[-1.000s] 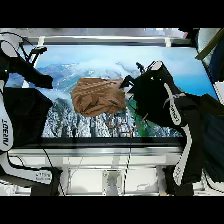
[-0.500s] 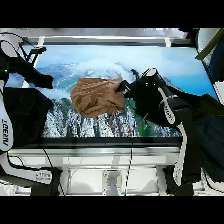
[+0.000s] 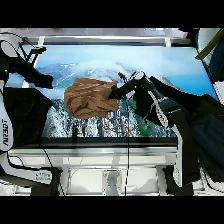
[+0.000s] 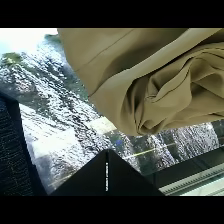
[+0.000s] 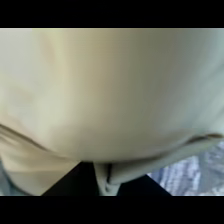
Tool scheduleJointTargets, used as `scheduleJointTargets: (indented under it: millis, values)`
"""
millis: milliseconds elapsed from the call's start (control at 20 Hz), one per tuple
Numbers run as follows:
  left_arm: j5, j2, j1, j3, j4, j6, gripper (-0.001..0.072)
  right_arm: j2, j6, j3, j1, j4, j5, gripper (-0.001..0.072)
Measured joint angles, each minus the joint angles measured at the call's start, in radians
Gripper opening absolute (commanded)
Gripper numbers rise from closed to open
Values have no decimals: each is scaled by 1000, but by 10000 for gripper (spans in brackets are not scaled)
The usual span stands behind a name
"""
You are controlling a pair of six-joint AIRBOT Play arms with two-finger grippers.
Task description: Fold the clothes and pants, and hang the long-sleeved shirts on hangers.
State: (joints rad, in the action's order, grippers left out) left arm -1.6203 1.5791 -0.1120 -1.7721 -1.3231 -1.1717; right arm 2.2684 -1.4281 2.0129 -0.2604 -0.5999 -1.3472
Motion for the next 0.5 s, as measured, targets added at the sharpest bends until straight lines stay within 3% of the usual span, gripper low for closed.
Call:
scheduleJointTargets:
  millis: [300, 500]
  values:
    - [0, 0, 0, 0, 0, 0, 12, -166, 3, 0, 177, -39, -59, 26]
    - [0, 0, 0, 0, 0, 0, 12, -317, -68, 0, 392, -104, -168, 26]
